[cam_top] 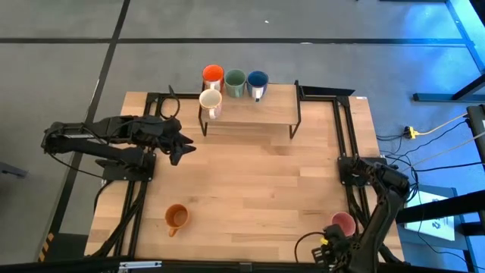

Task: Place coffee mugs
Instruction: Put the pink mug on the shelf

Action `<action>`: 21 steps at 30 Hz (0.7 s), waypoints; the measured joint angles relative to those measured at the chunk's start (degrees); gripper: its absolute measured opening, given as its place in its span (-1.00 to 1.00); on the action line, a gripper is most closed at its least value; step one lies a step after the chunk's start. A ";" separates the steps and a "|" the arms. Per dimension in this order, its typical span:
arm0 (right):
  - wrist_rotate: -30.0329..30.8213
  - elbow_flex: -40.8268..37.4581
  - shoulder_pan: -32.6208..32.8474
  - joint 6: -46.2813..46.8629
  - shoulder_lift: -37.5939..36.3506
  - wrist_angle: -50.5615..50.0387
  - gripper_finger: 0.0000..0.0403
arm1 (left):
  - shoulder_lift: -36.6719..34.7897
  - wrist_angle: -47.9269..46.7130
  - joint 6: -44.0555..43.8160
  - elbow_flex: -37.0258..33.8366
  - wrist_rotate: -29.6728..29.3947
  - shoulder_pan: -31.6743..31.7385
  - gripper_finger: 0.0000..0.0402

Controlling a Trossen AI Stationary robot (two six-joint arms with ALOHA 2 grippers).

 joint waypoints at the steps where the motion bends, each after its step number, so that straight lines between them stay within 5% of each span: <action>1: -0.16 -0.92 0.00 -0.03 0.00 0.82 0.01 | 0.00 -0.01 0.01 0.00 0.01 0.00 -0.10; 12: -2.99 -9.03 0.02 -0.17 0.11 6.90 -0.05 | 0.00 0.00 0.17 0.00 0.01 0.00 -0.10; 21: 0.02 -10.59 0.00 -3.42 0.09 6.64 -0.57 | 0.00 0.00 1.58 0.00 0.01 0.00 -0.10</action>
